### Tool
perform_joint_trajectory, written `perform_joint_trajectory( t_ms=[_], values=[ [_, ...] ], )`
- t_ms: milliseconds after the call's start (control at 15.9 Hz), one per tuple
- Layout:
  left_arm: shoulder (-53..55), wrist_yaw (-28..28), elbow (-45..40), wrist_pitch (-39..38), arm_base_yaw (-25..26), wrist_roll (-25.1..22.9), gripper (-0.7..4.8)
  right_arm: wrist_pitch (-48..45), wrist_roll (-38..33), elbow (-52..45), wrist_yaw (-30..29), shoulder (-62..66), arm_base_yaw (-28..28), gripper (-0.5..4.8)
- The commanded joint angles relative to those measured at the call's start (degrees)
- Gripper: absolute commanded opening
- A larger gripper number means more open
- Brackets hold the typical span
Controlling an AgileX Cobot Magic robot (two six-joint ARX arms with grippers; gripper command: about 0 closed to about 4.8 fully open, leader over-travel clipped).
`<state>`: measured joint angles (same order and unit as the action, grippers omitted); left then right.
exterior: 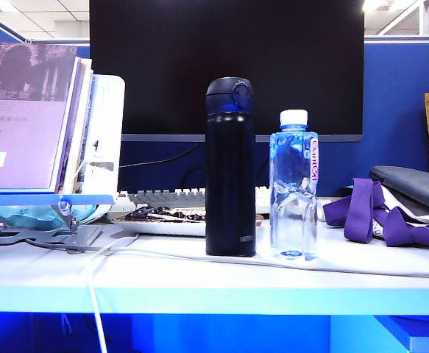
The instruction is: Pick up the mineral water bottle and place it vertically to the right of the black thermos cup.
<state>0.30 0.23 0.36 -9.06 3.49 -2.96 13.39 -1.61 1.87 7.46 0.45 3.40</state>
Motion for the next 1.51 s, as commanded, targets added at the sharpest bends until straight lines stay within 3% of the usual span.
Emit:
perform_joint_trajectory(
  t_ms=[63,505,694,1514],
  values=[
    [-0.20,-0.02,-0.04,-0.66,0.04,0.02,-0.03,0.07,0.11,-0.04,0.13,-0.02,0.04,0.09],
    [-0.17,0.26,-0.04,-0.70,0.04,0.02,-0.03,0.07,0.11,-0.04,0.15,-0.02,0.04,0.09],
    [-0.17,4.04,-0.04,-0.70,0.02,0.02,-0.03,0.07,0.11,-0.04,0.15,-0.02,0.04,0.09],
    [-0.20,2.36,-0.04,-0.59,0.04,0.02,-0.03,0.07,0.11,-0.04,0.13,0.00,0.04,0.09]
  ],
)
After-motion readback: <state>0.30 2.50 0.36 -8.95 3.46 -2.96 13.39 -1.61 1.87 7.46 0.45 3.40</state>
